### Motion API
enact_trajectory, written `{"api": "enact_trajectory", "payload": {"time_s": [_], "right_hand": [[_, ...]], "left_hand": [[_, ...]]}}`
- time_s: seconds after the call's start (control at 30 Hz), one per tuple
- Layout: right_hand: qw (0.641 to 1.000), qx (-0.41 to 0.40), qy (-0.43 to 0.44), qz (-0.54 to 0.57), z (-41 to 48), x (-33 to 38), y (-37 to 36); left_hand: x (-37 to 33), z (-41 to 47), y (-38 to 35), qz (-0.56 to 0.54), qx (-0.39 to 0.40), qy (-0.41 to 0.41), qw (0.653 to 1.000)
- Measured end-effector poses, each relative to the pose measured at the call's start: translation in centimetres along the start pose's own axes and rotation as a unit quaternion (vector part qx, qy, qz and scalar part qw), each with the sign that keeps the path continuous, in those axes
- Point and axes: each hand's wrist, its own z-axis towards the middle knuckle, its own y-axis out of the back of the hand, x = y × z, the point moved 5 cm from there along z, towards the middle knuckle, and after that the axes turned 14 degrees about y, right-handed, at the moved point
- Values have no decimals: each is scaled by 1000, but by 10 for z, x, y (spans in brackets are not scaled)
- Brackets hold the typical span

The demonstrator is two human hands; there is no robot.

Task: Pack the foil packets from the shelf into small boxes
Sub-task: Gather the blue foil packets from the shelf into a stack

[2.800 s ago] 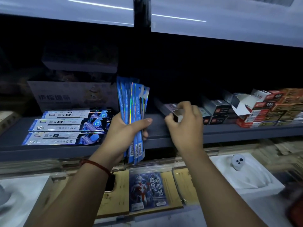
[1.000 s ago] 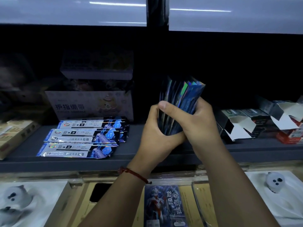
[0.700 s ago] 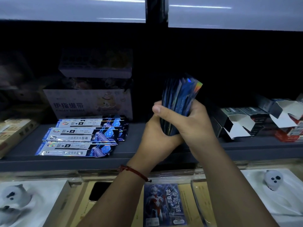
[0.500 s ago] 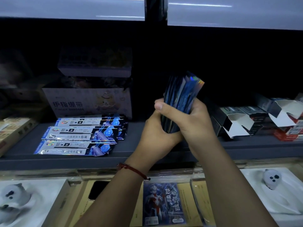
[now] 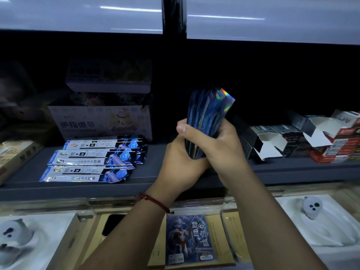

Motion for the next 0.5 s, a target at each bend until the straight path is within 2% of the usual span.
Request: {"api": "enact_trajectory", "payload": {"time_s": [0.1,0.2,0.3,0.37,0.43,0.5], "right_hand": [[999,19,-8,24,-8,9,7],[999,9,1,49,-12,17,23],[999,32,10,9,-16,26,40],[989,115,11,-92,-19,36,43],[940,227,-10,-253,-22,46,37],[857,316,-53,-404,-26,47,24]], "left_hand": [[-9,-5,8,71,23,-4,997],[-17,-11,21,187,29,-4,982],[-20,-18,40,371,-5,-47,927],[-20,-21,51,466,-9,-83,881],[-19,-25,57,542,2,-123,831],[-18,-30,54,602,13,-175,779]]}}
